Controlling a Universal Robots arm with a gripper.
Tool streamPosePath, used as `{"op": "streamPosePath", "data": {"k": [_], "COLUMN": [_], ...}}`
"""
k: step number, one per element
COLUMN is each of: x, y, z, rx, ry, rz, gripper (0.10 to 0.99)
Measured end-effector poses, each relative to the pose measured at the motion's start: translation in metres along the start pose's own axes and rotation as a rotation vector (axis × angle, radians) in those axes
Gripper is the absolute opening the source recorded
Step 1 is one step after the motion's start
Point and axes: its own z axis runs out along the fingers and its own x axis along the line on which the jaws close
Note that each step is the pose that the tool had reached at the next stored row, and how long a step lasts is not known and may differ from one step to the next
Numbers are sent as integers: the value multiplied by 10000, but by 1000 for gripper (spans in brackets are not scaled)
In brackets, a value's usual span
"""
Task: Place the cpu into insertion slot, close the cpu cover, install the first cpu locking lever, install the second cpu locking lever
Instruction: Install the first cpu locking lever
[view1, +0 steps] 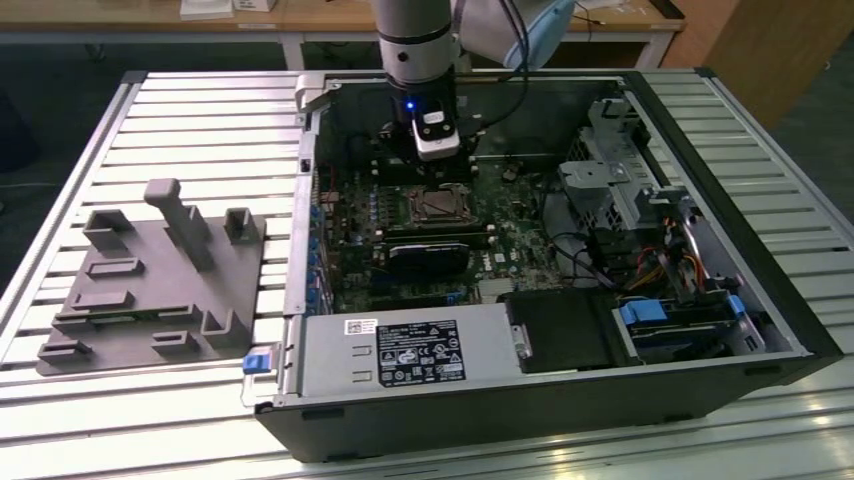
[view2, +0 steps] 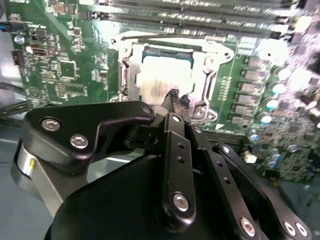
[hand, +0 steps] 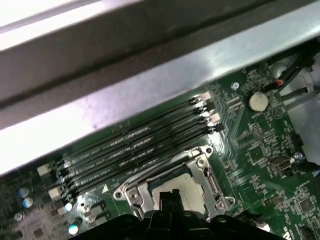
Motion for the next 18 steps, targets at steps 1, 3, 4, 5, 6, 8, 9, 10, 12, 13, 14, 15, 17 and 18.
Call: {"op": "streamPosePath", "data": {"k": [1, 3, 4, 5, 6, 8, 9, 10, 12, 13, 14, 15, 17, 18], "x": [-2, -14, -23, -33, -44, -70, -84, -97, -121, -128, -133, -138, -143, -146], "y": [1, 7, 11, 16, 22, 34, 40, 47, 58, 61, 64, 66, 64, 61], "z": [1, 8, 12, 17, 22, 31, 34, 38, 44, 46, 48, 49, 49, 49], "rx": [87, 174, 198, 215, 227, 242, 249, 254, 270, 292, 320, 342, 362, 363], "ry": [37, 132, 178, 221, 258, 320, 345, 368, 419, 450, 475, 494, 520, 528], "rz": [-67, -183, -231, -276, -323, -409, -449, -486, -578, -631, -688, -741, -832, -868], "gripper": [106, 106, 106, 106, 106, 106, 106, 106, 106, 106, 106, 106, 106, 106]}}
